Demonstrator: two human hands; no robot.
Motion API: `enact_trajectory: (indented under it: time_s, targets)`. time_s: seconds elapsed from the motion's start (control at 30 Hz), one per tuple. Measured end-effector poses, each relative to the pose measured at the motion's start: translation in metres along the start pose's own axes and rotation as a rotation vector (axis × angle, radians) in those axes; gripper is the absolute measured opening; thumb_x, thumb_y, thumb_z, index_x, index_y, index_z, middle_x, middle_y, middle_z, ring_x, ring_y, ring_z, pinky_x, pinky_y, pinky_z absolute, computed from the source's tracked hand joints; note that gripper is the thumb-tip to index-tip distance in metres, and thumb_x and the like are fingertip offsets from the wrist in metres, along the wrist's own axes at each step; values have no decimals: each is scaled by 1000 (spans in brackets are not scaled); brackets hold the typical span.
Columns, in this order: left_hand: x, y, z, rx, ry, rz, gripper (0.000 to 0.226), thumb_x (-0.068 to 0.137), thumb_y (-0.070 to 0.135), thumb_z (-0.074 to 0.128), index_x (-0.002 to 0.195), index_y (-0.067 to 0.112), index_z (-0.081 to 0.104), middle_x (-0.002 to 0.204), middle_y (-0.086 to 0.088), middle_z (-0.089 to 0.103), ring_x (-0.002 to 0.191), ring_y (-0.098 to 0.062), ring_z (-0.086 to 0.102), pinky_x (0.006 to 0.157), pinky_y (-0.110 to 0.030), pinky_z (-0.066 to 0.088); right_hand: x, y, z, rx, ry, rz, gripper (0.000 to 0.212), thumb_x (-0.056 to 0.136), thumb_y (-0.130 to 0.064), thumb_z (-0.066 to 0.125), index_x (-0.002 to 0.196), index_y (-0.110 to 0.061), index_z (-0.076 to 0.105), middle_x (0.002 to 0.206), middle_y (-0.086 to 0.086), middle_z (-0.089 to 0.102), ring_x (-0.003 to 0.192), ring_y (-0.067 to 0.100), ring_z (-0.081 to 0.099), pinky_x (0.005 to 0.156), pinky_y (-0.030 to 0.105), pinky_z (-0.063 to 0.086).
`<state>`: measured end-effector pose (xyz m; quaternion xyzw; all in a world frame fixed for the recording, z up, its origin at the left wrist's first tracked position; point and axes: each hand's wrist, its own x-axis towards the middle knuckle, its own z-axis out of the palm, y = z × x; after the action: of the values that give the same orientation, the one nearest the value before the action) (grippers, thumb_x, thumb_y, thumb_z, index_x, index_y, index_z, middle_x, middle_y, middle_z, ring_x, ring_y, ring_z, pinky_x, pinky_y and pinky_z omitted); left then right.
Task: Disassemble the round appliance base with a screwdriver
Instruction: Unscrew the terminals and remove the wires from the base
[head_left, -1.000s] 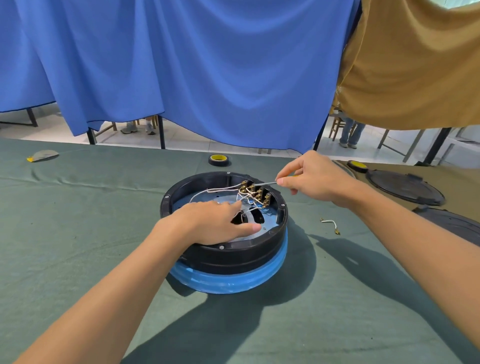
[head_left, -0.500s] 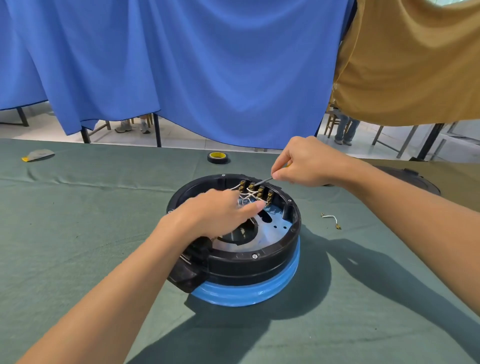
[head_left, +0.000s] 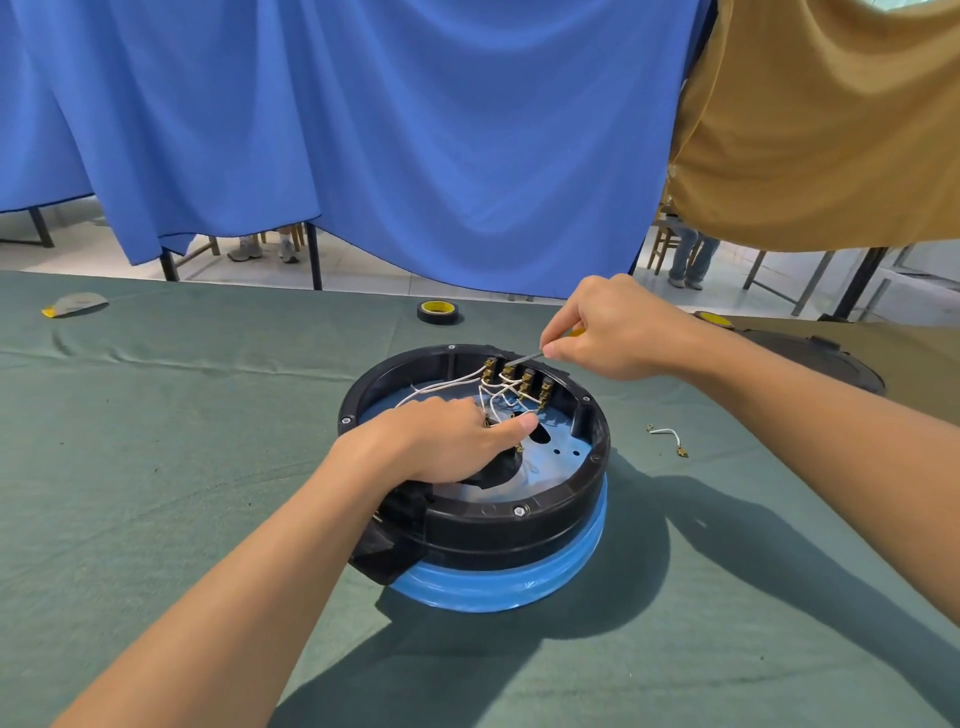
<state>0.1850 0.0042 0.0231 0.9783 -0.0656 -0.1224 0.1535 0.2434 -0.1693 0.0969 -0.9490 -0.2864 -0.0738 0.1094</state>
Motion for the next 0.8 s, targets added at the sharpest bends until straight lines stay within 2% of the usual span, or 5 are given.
enact_trajectory:
  time_s: [0.17, 0.33, 0.47, 0.57, 0.8]
  targets:
    - [3, -2, 1, -9, -11, -12, 67, 82, 82, 12, 100, 24, 41, 108, 5, 38, 100, -15, 41, 95, -36, 34, 4, -9, 0, -113, -13, -8, 20, 85, -11, 58, 81, -11, 78, 76, 5, 74, 81, 23, 65, 72, 42, 58]
    - [3, -1, 1, -14, -8, -18, 91, 83, 82, 13, 124, 14, 57, 134, -6, 53, 122, -22, 50, 102, -39, 34, 9, -17, 1, -169, -54, -13, 20, 82, -6, 55, 81, 0, 74, 81, 21, 70, 75, 33, 62, 61, 42, 57]
    - [0, -1, 2, 10, 5, -6, 93, 84, 82, 16, 139, 14, 49, 148, -6, 45, 130, -26, 46, 109, -44, 34, 27, -12, -11, -95, -149, 98, 24, 80, -14, 60, 94, 3, 69, 85, 25, 67, 61, 23, 41, 56, 30, 35]
    - [1, -2, 2, 25, 9, 3, 90, 85, 80, 20, 138, 14, 49, 148, -5, 45, 130, -25, 46, 107, -42, 35, 46, 1, -29, 161, -348, 244, 20, 83, -14, 67, 93, 3, 71, 60, 14, 52, 51, 21, 33, 48, 27, 27]
    - [5, -3, 5, 113, 18, 6, 84, 89, 76, 23, 144, 17, 43, 155, -3, 35, 137, -28, 38, 107, -42, 32, 58, 37, -28, 574, -568, 441, 19, 92, -11, 59, 101, 2, 69, 61, 8, 47, 40, 8, 16, 34, 18, 20]
